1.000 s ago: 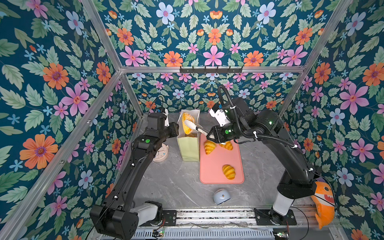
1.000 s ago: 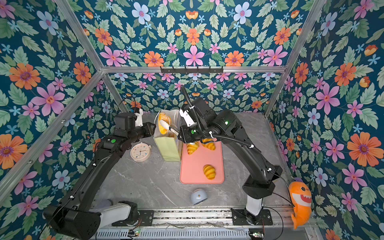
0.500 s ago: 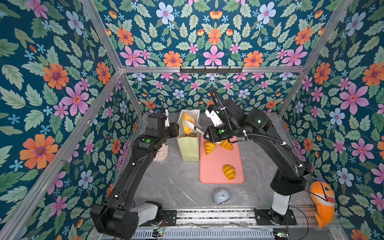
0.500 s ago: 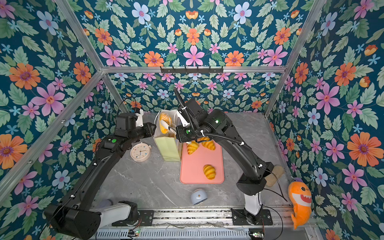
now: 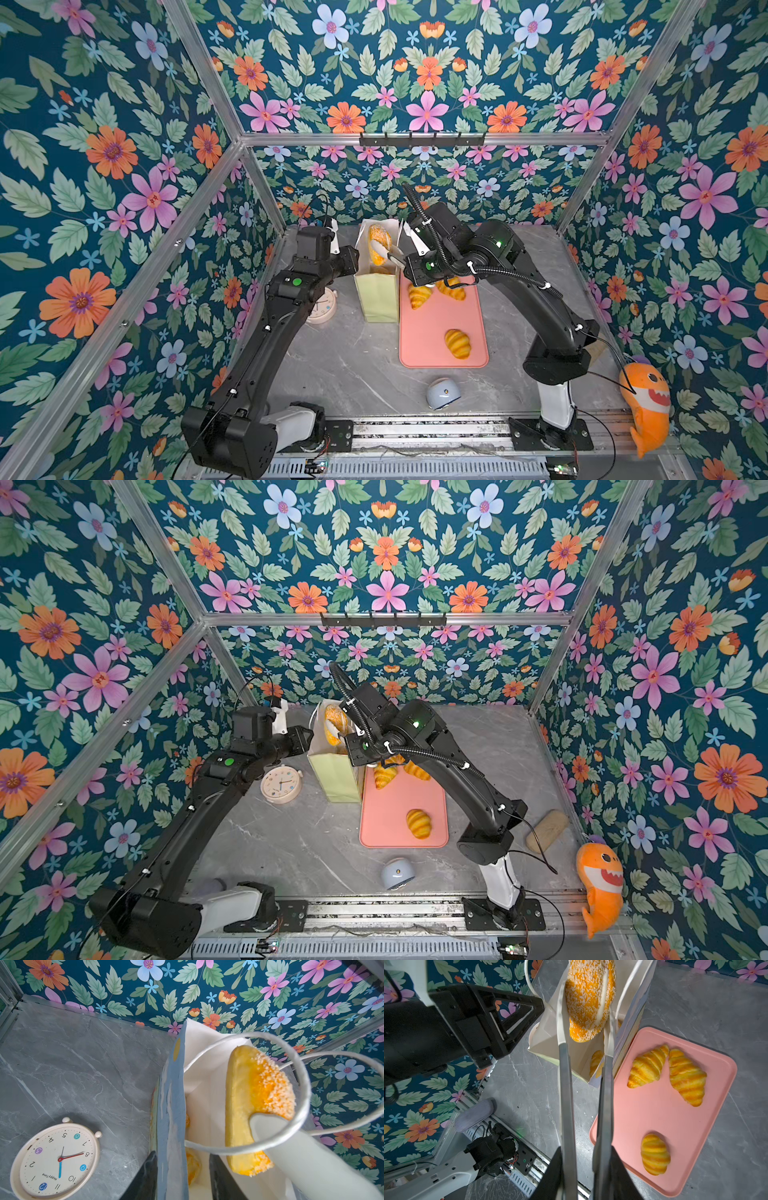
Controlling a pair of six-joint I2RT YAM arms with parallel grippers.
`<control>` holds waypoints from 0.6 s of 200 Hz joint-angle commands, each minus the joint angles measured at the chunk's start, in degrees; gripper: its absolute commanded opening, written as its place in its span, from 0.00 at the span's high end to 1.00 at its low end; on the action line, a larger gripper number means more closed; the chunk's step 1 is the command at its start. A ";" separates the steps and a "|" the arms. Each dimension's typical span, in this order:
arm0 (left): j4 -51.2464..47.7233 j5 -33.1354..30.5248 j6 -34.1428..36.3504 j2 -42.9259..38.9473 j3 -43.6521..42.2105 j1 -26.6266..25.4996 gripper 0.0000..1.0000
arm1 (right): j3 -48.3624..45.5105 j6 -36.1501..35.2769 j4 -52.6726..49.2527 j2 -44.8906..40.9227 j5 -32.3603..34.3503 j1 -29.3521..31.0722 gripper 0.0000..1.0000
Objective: Place the fake bread into the paper bag
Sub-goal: 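Carry the orange bun with the tongs into the bag held by left gripper, then lower the orange bun deeper into the bag with the right gripper's tongs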
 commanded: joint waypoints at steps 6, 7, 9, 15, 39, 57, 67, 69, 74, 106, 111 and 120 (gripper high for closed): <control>1.41 0.32 -0.18 0.16 -0.13 0.02 0.57 | 1.06 -0.29 0.31 0.95 2.38 0.21 0.71; 1.38 0.34 -0.18 0.16 -0.13 0.02 0.57 | 1.11 -0.29 0.31 0.95 2.37 0.21 0.71; 1.43 0.36 -0.18 0.16 -0.09 0.01 0.57 | 1.11 -0.29 0.28 1.06 2.37 0.21 0.71; 1.44 0.43 -0.19 0.16 -0.13 0.07 0.57 | 1.30 -0.29 0.30 1.28 2.54 0.16 0.71; 1.48 0.54 -0.26 0.25 -0.21 0.07 0.57 | 1.60 -0.54 0.39 1.99 2.81 0.21 0.71; 1.62 0.53 -0.27 0.29 -0.31 0.06 0.57 | 1.64 -0.66 0.64 2.43 2.77 0.20 0.71; 1.54 0.49 -0.27 0.25 -0.31 0.08 0.57 | 1.64 -0.70 0.81 2.62 2.67 0.20 0.71; 1.60 0.51 -0.27 0.25 -0.31 0.08 0.57 | 1.62 -0.77 0.87 2.73 2.60 0.21 0.71; 1.53 0.54 -0.27 0.25 -0.31 0.06 0.57 | 1.64 -0.84 0.95 2.80 2.58 0.19 0.71; 1.53 0.61 -0.35 0.16 -0.22 0.01 0.58 | 1.78 -1.08 1.18 3.49 2.72 0.21 0.71; 1.46 0.63 -0.35 0.16 -0.26 0.05 0.58 | 1.76 -1.14 1.18 3.63 2.83 0.14 0.71; 1.53 0.63 -0.44 0.16 -0.29 0.08 0.58 | 1.87 -1.17 1.18 3.76 2.89 0.21 0.71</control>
